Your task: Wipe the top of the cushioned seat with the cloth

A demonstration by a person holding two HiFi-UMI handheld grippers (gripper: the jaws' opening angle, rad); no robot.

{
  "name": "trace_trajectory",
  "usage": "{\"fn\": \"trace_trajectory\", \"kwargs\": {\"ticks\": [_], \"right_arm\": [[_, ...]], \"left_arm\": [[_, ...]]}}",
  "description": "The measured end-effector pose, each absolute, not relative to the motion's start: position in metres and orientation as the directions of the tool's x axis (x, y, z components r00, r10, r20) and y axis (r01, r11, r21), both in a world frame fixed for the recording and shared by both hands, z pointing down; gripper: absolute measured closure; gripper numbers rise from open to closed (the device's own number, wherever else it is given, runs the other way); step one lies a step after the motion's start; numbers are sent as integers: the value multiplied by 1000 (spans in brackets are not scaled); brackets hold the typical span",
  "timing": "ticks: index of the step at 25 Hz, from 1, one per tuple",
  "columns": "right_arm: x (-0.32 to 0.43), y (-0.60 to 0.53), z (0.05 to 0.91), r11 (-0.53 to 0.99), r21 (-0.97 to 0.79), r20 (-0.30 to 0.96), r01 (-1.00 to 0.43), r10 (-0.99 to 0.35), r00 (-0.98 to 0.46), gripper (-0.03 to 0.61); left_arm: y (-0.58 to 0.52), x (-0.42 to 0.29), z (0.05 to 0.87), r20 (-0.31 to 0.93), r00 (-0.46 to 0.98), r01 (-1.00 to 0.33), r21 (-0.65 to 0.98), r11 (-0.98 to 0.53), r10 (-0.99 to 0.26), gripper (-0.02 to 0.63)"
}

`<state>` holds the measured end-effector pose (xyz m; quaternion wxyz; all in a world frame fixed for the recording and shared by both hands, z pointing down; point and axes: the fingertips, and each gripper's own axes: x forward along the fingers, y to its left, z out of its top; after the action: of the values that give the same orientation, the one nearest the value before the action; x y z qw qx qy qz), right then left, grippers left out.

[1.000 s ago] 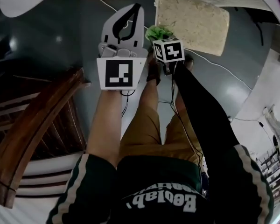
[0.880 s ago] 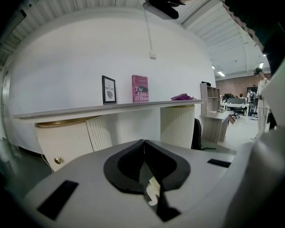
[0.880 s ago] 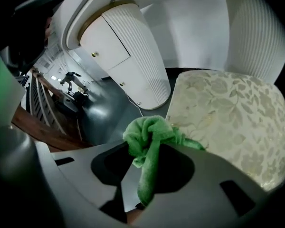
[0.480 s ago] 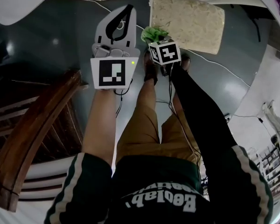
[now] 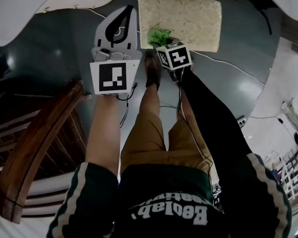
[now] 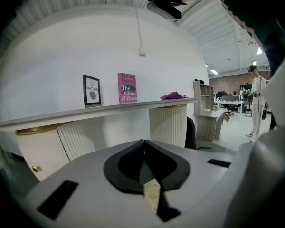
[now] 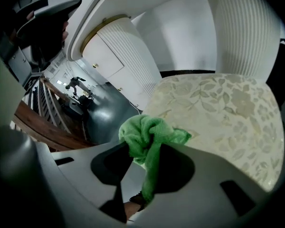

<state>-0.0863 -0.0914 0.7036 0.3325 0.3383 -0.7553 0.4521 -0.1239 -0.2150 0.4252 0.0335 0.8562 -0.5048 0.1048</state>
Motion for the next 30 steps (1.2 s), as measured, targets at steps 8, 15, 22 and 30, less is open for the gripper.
{"fn": "trace_trajectory", "kwargs": {"ticks": [8,15,22,30], "right_arm": [[25,-91,715,311,-454,809,-835,-249,-533,443],[127,-80,721,271,-422,828,-865,-275,-489,443],[179,-69,724,227,-437,821,-870,-296,-489,442],[230,-52,738,103,-417,856,-903,-290,-428,443]], "left_arm": [[-219,-34,431,219,507,-847,-53,-529,-834,597],[-222,45,431,209,552,-817,-60,-574,-807,597],[-217,103,433,224,588,-784,-81,-616,-777,597],[-207,132,439,225,595,-783,-52,-619,-772,597]]}}
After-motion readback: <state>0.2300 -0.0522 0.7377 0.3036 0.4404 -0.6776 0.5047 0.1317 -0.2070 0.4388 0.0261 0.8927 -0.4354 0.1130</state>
